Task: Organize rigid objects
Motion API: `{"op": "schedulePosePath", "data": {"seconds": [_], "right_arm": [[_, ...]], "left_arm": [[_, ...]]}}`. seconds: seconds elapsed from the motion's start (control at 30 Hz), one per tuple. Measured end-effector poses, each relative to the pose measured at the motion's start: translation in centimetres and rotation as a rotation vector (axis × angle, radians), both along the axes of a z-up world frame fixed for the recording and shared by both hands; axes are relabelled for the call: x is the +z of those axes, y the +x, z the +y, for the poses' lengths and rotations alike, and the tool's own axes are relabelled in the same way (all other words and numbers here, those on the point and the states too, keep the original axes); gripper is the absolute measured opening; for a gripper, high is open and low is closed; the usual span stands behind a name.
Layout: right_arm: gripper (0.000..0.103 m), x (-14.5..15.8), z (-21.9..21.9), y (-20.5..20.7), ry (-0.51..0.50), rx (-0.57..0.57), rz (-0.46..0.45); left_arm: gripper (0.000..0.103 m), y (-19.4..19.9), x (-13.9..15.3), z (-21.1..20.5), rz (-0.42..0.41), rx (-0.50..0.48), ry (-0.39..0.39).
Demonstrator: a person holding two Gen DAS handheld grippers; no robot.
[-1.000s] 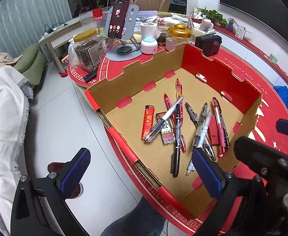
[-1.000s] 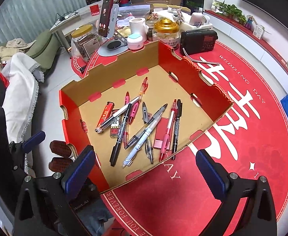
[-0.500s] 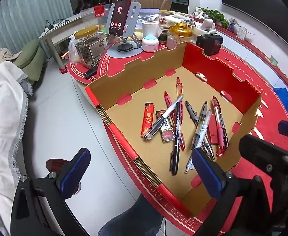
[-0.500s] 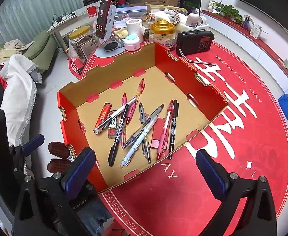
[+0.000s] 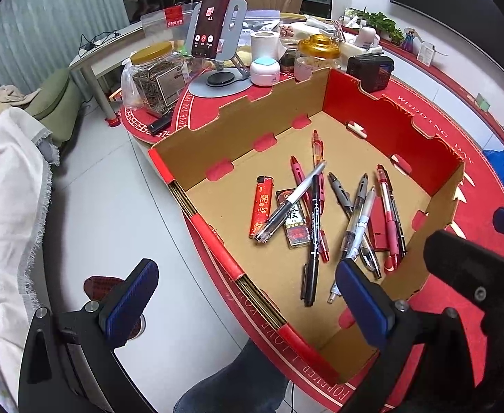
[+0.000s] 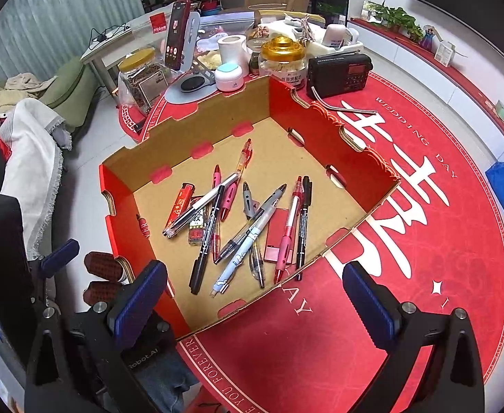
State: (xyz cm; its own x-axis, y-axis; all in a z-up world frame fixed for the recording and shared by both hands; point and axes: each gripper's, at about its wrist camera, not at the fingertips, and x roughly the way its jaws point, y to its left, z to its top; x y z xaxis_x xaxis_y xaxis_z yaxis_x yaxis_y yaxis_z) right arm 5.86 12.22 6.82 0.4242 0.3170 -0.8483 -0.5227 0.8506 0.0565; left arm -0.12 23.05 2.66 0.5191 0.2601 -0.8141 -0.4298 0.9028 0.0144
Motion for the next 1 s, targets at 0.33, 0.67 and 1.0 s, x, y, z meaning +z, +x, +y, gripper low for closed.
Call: {"op": "schedulePosePath", "data": {"seconds": [0.33, 0.67, 1.0], "right_arm": [[0.103, -0.24, 0.31, 0.07, -0.01, 0.004, 0.0], [0.103, -0.19, 0.5, 0.38, -0.012, 0.002, 0.002], [0.103, -0.34, 0.51, 0.69, -0.017, 0.004, 0.006]], "left_arm": [[0.103, 0.22, 0.06, 0.07, -0.002, -0.004, 0.012], [0.103, 0.5, 0.04, -0.16, 0.006, -0.004, 0.034], [0.103, 0.62, 0.07, 0.49, -0.028, 0.023, 0.014]]}}
